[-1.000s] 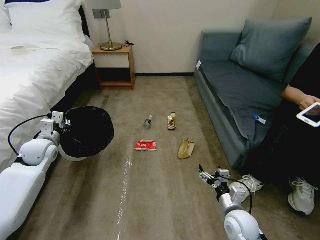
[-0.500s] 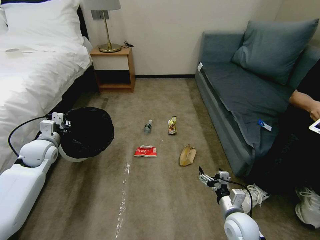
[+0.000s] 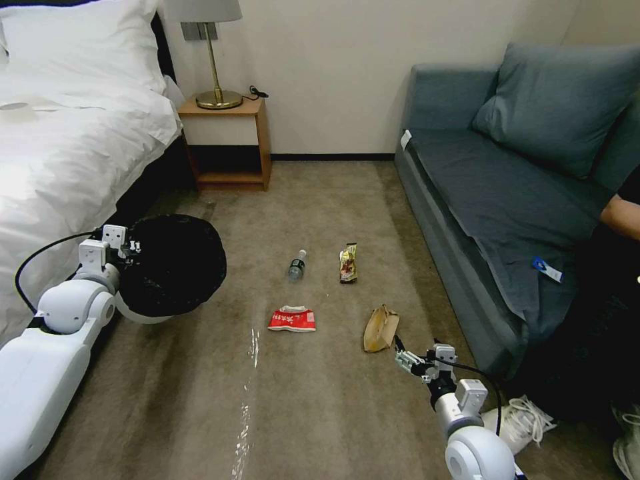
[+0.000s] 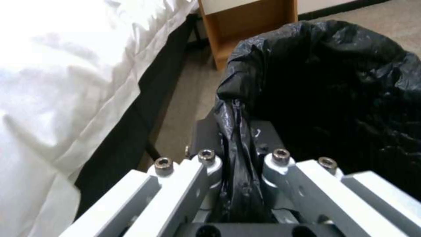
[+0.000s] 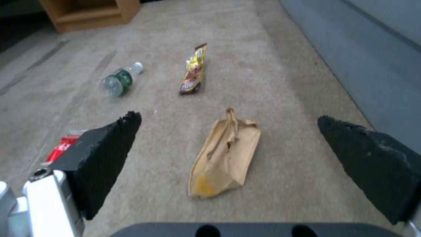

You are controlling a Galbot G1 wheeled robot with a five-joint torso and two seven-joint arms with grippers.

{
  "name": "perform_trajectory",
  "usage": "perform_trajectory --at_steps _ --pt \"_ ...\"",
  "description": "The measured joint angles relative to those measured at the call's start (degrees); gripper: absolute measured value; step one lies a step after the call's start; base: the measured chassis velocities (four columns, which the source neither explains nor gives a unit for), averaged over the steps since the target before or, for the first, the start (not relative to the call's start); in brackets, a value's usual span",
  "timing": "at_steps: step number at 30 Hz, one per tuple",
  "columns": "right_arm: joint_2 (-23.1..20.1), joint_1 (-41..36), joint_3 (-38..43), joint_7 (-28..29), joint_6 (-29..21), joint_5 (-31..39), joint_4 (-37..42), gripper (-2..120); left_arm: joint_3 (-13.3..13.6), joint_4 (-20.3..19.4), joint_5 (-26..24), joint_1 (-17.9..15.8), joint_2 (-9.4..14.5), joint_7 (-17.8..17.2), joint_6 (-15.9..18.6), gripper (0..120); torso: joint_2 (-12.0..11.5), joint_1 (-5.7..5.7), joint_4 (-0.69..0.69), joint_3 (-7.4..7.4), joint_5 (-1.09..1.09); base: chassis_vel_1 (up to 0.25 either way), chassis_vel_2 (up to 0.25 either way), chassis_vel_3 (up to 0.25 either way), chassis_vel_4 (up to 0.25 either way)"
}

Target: Pick up the trash bin, then pick up the garbage on the floor and place it into the trash bin.

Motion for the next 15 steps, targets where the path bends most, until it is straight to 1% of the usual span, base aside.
perform_trajectory --at_steps 8,11,15 --pt "0.05 0.04 -0.16 -0.06 0.17 -0.17 -0.4 100 0.2 0.16 -0.01 -0.33 -0.03 0.03 -0.11 6 0.0 0.0 0.0 0.0 0.0 -0.116 0.106 0.114 -0.106" --pt "0.21 0.01 -0.25 -0.08 0.18 -0.32 -0.44 100 0.1 0.14 -0.01 -0.16 0.08 0.04 -0.15 6 0.0 0.0 0.02 0.0 0.0 -0.111 0.114 0.104 -0.109" --pt "0.54 -0.22 -0.4 -0.1 0.2 -0.58 -0.45 100 -0.22 -0.06 -0.02 0.29 0.3 0.13 -0.2 6 0.0 0.0 0.0 0.0 0.0 -0.103 0.102 0.094 -0.116"
